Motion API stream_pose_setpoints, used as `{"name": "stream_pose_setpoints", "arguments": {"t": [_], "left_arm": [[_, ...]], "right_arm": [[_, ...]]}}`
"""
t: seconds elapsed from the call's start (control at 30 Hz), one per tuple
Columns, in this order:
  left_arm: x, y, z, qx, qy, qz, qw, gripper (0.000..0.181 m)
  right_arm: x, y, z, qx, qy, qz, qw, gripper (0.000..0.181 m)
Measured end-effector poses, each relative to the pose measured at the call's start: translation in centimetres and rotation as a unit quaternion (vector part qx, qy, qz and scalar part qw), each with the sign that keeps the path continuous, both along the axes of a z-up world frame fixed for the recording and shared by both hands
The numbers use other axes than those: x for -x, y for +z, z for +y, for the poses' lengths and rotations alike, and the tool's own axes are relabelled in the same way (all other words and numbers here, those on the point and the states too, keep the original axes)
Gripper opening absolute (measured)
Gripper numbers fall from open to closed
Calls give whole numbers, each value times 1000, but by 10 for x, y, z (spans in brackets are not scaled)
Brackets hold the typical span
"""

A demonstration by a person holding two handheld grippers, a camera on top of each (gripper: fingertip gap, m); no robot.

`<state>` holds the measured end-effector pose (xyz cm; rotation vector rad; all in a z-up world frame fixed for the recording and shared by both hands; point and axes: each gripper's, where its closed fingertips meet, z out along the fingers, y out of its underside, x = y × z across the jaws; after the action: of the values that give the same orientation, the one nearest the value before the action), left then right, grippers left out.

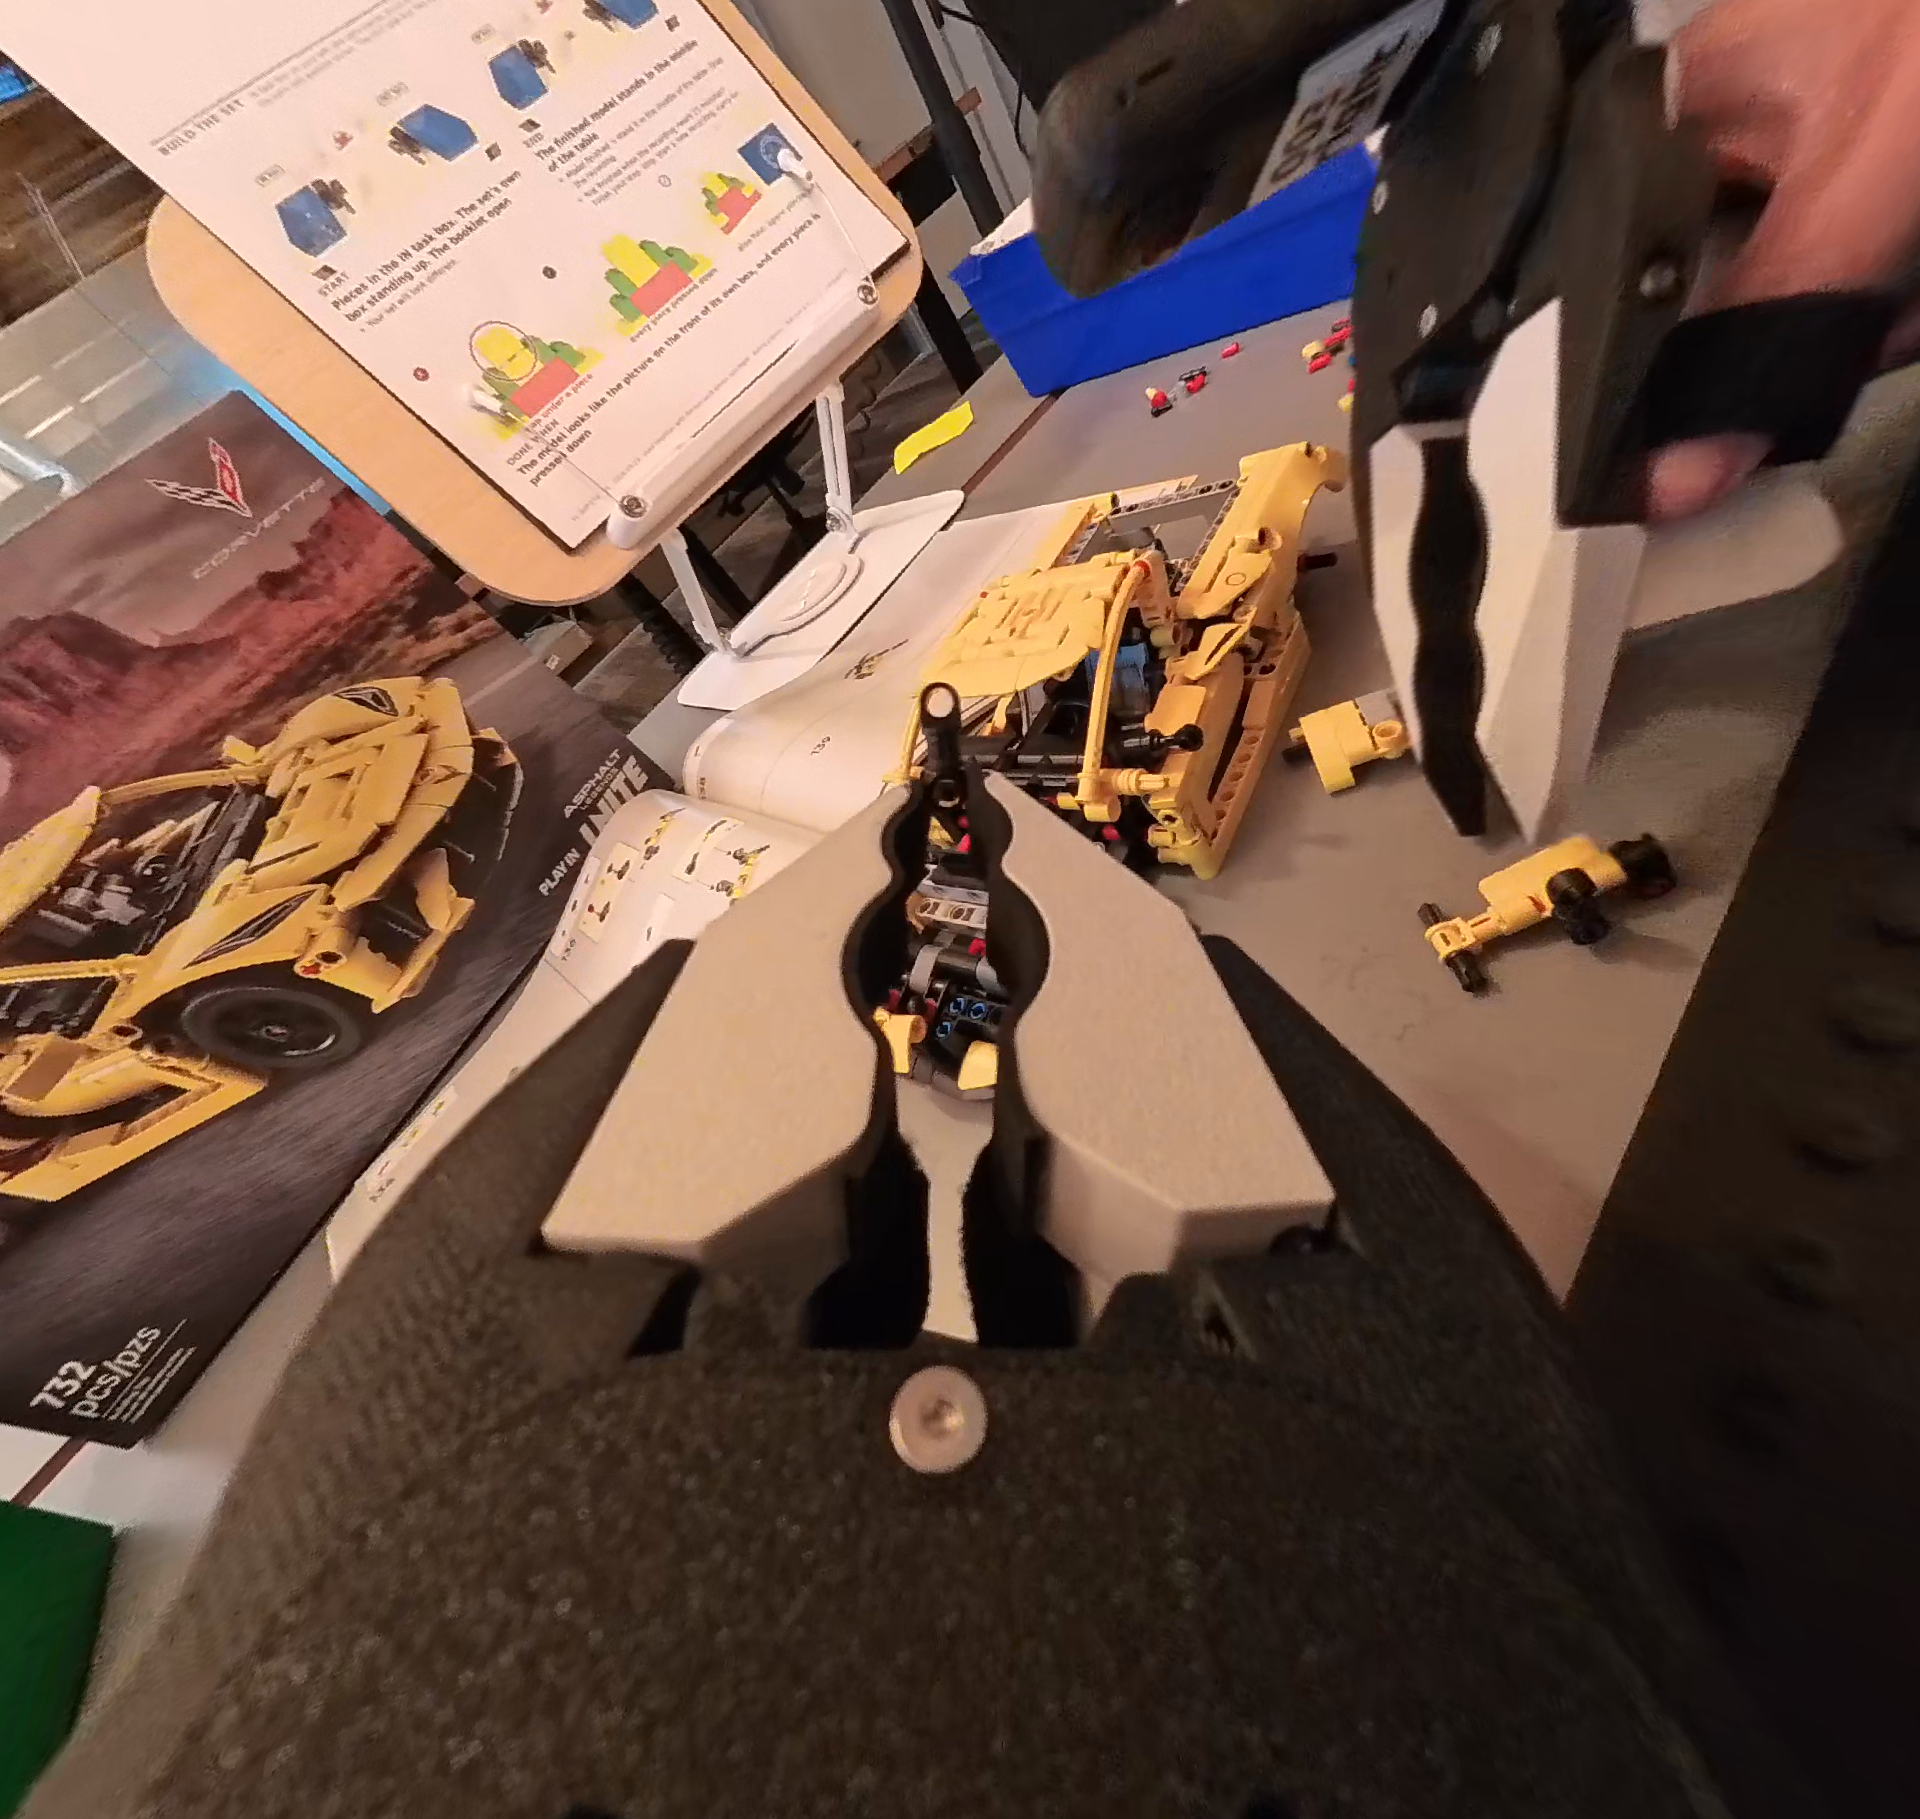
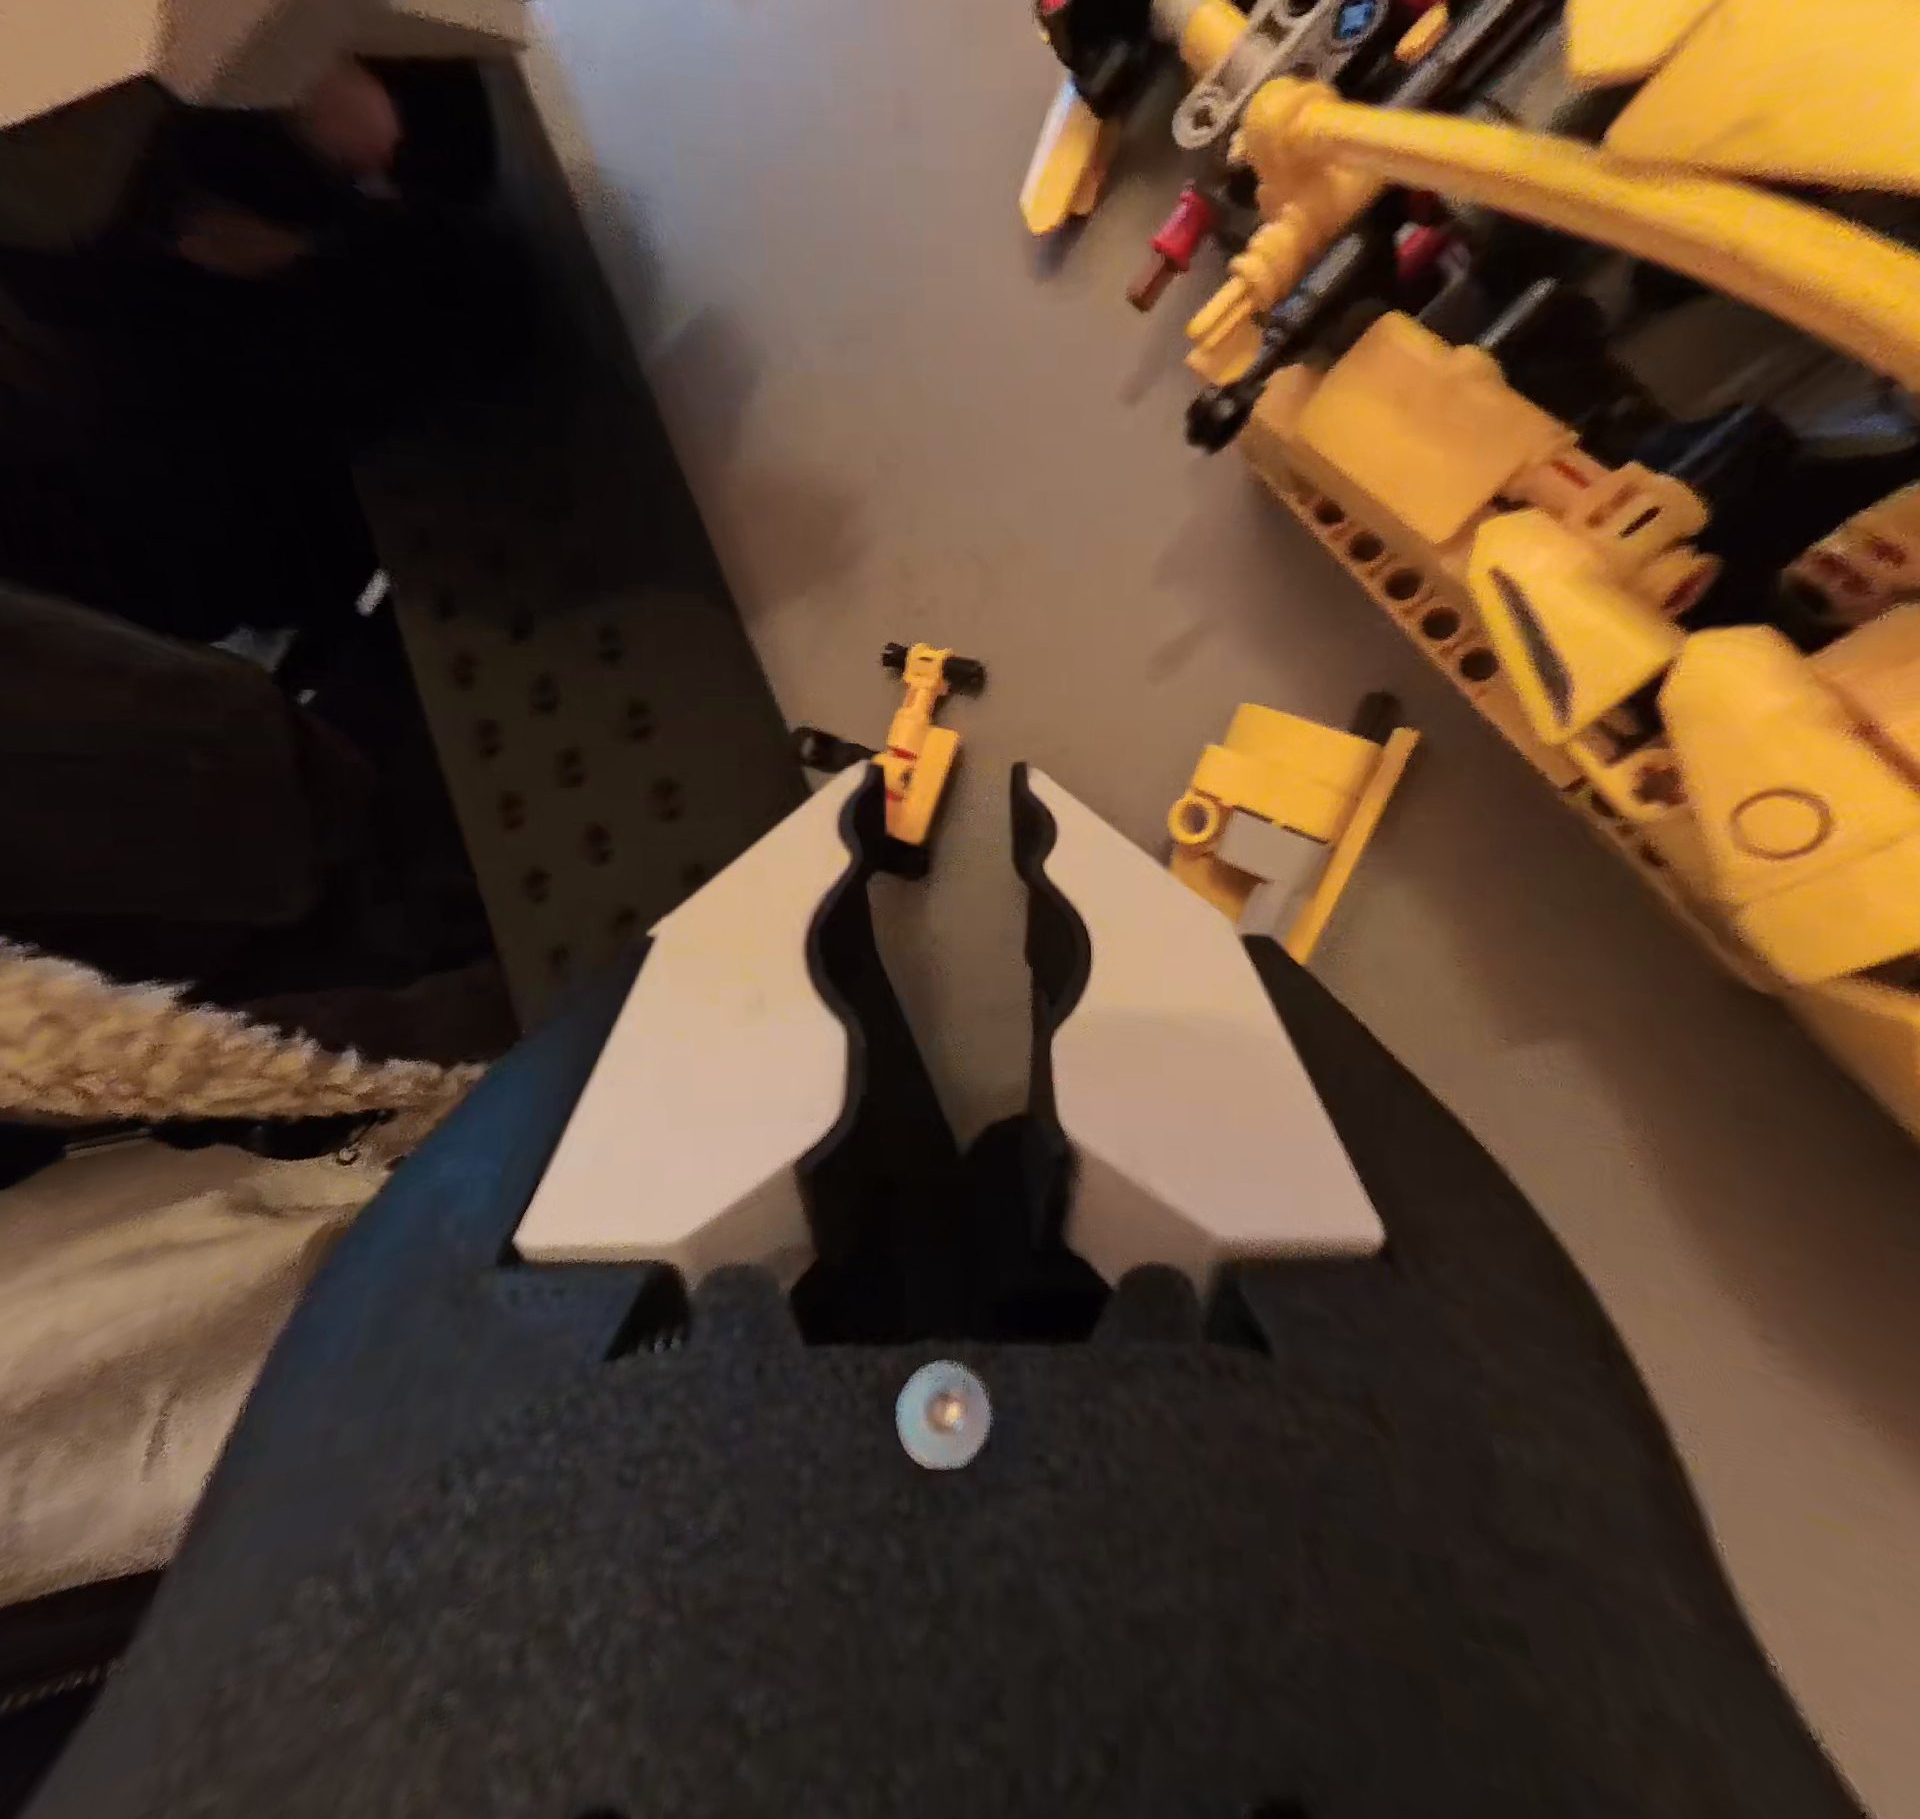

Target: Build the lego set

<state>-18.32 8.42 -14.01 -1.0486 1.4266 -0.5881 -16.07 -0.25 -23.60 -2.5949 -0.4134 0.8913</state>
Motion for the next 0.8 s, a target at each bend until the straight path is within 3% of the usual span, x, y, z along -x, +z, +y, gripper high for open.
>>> {"name": "stream_pose_setpoints", "arguments": {"t": [0.1, 0.23, 0.3, 0.43, 0.57, 0.7, 0.8], "left_arm": [[0, 0, 0, 5, -2, 1, 1000, 6], [0, -2, 0, 10, -5, 3, 1000, 6], [0, -2, 0, 15, -7, 5, 1000, 6], [1, -3, -2, 37, -16, 3, 999, 6], [6, 18, -9, 119, -67, -56, 989, 6], [17, 50, -22, 126, -130, -147, 972, 6], [17, 55, -29, 95, -142, -159, 972, 7]], "right_arm": [[0, -5, -1, 42, 13, 11, 999, 19], [19, -1, -4, 99, 31, 101, 989, 19], [30, -2, -8, 127, 44, 135, 982, 3], [35, 6, -3, 81, 69, 128, 986, 1], [28, 60, 29, -53, 21, 204, 977, 0], [21, 130, 50, -164, -39, 362, 917, 0], [27, 141, 54, -178, -59, 420, 888, 0]]}}
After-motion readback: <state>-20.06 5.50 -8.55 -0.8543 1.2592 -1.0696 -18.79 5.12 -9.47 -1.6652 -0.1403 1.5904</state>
